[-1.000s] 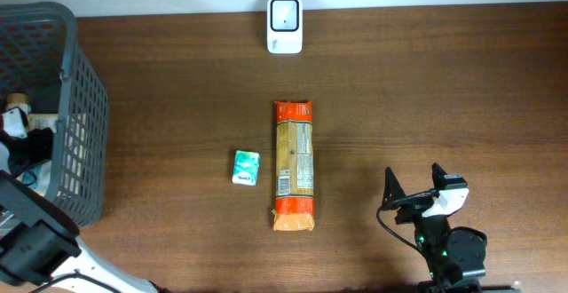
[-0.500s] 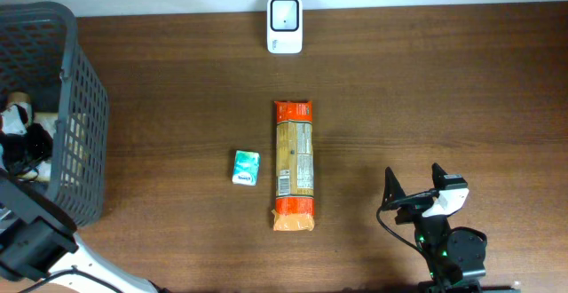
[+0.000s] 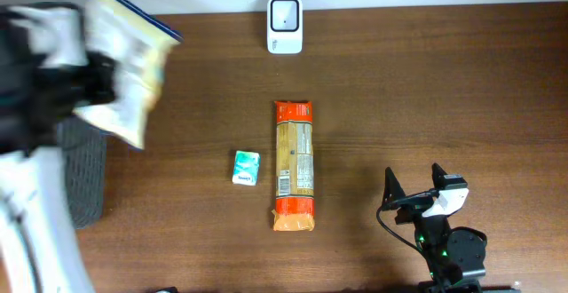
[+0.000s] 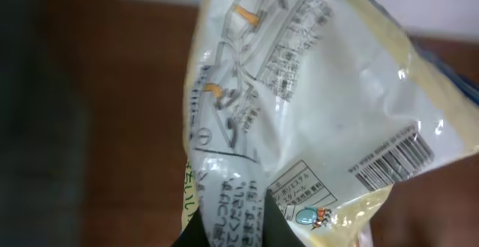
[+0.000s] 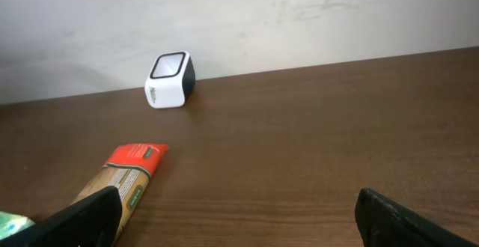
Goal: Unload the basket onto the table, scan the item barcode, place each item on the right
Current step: 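Lift a white snack bag from the basket and drop it on table, then pull a white tube from the basket and set it beside the bag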
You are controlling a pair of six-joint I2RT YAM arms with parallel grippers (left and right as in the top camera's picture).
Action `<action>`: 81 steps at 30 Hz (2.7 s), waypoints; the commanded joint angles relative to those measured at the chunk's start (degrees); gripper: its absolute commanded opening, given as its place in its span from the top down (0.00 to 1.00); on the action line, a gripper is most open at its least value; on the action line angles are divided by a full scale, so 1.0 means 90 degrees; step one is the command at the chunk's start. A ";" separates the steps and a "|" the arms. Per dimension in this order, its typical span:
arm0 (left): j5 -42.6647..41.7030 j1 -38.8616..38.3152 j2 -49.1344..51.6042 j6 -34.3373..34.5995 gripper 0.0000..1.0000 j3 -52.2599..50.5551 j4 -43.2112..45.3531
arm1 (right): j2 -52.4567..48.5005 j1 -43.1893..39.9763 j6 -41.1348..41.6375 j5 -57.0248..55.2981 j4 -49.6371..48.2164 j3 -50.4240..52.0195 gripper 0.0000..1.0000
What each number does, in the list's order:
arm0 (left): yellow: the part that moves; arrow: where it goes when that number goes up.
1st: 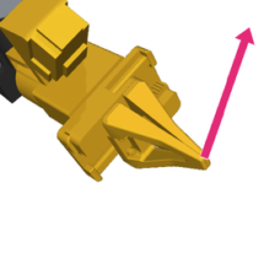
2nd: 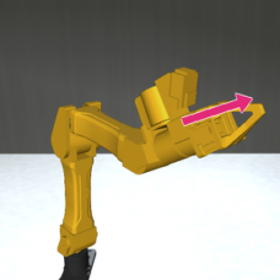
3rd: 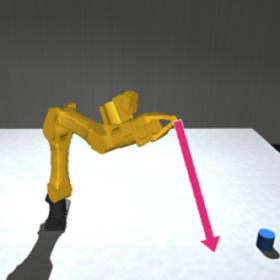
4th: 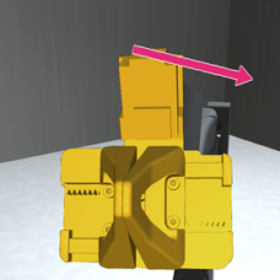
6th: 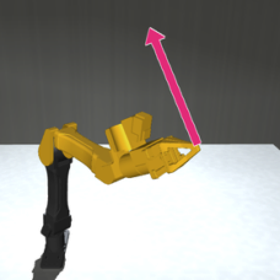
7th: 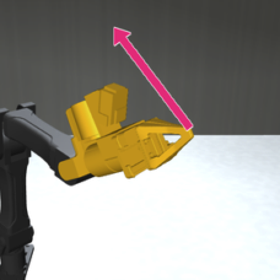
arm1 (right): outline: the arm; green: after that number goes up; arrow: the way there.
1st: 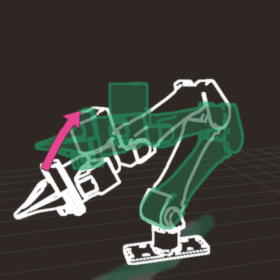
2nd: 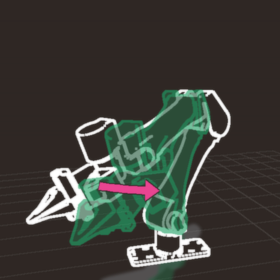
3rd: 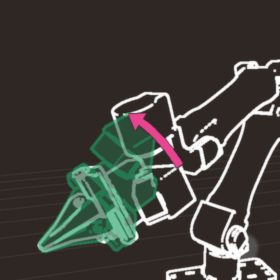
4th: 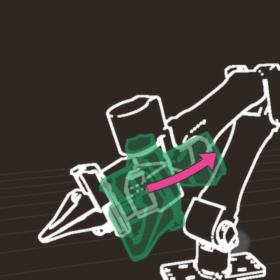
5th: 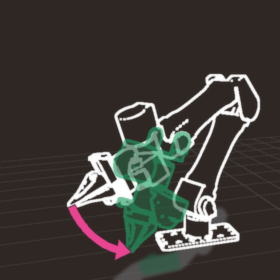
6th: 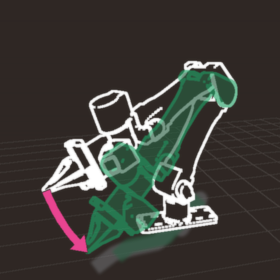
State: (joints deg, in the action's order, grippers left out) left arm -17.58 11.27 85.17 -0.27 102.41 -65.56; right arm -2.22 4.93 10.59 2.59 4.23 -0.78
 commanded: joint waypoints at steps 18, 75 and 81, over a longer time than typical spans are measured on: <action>0.2106 -0.1732 -0.1175 0.2232 0.01 -0.3546 0.4709 | 0.0019 0.0017 0.0024 0.0015 0.0000 0.0051 0.01; 0.0568 0.1654 -0.1132 0.0391 1.00 -0.1515 0.2839 | 0.0019 0.0017 0.0024 0.0015 0.0000 0.0051 0.01; 0.1474 -0.0991 0.0114 0.0391 1.00 -0.1596 0.1212 | 0.0019 0.0017 0.0024 0.0015 0.0000 0.0051 0.01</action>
State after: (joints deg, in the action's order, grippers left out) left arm -8.71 8.47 81.69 2.70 87.88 -52.27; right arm -2.26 4.93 10.57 2.61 4.23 -0.78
